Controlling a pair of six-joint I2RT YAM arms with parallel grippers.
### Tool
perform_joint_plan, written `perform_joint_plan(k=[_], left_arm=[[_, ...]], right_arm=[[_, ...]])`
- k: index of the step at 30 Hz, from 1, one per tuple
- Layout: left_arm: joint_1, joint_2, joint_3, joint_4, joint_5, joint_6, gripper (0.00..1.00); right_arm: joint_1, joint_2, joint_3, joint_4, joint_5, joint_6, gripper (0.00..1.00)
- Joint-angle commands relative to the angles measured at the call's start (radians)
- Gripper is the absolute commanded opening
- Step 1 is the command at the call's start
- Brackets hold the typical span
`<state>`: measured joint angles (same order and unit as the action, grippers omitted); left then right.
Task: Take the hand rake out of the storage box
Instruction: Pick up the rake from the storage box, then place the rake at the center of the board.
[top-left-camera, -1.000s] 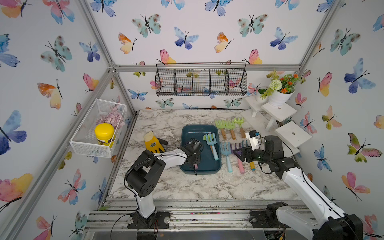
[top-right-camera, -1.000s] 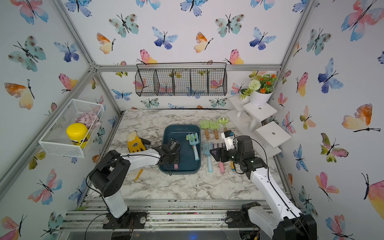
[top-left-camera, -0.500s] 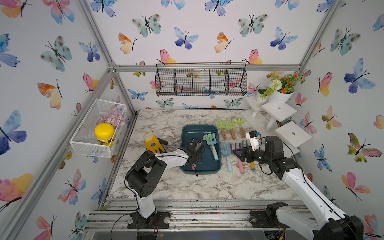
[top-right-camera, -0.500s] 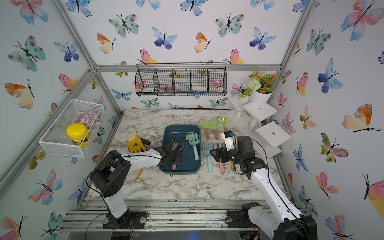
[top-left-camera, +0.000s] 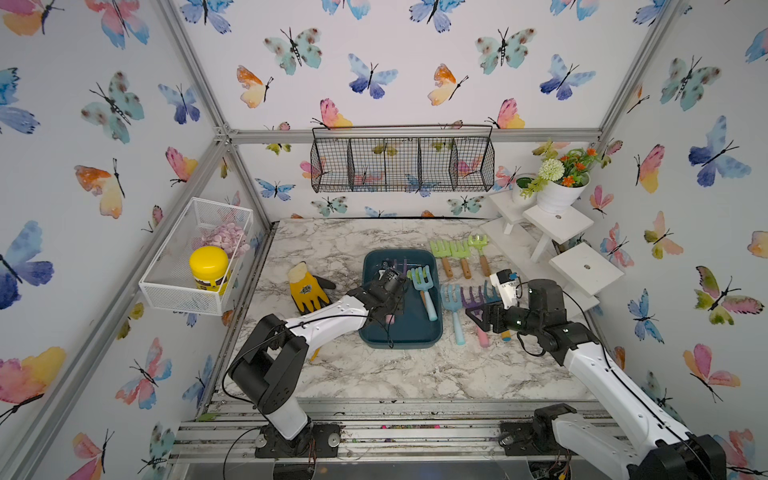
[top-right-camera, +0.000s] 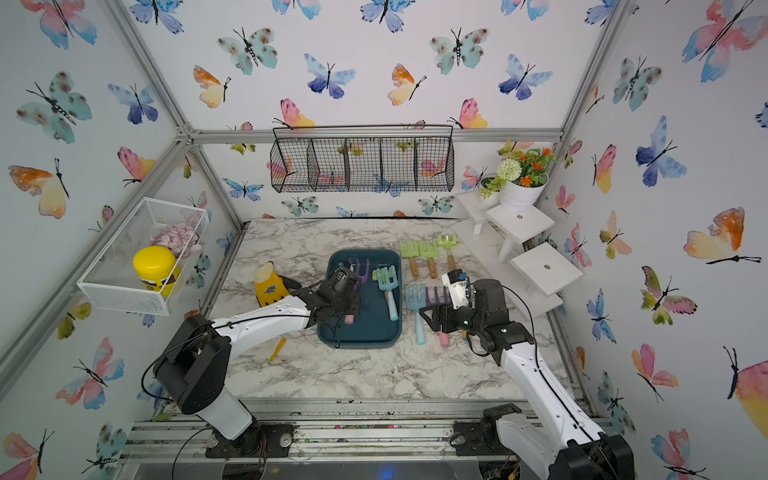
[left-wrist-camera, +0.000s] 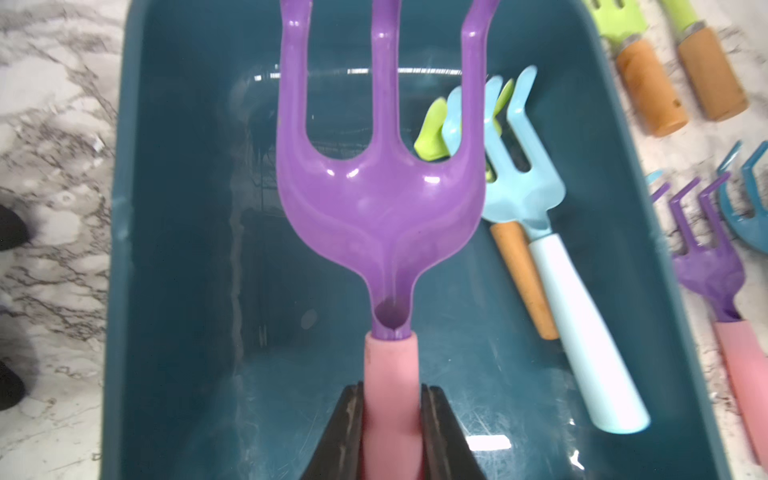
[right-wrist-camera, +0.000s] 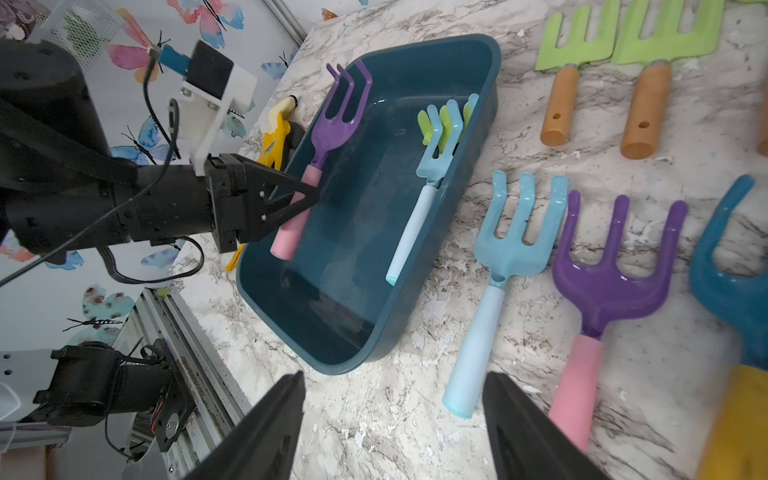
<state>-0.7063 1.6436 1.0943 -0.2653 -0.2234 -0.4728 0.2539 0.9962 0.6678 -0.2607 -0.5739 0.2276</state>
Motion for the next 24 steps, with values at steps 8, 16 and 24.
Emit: perform_joint_plan(k=[8,16,24], left_arm=[[0.095,-0.014,0.201,-0.124,-0.045,0.108,0.13],[0.208,-0.001,0.303,-0.160,-0.035,0.206,0.10],[0.293,0.035,0.335,-0.175,-0.072,0.277,0.08]], right_arm=[[-0.002,-0.021,-0.016,0.027,-0.067,0.010,0.74],[-0.002,0.010,-0.016,0.037,-0.090,0.003,0.74],[-0.002,0.051,-0.019,0.044,-0.107,0.001,0.74]])
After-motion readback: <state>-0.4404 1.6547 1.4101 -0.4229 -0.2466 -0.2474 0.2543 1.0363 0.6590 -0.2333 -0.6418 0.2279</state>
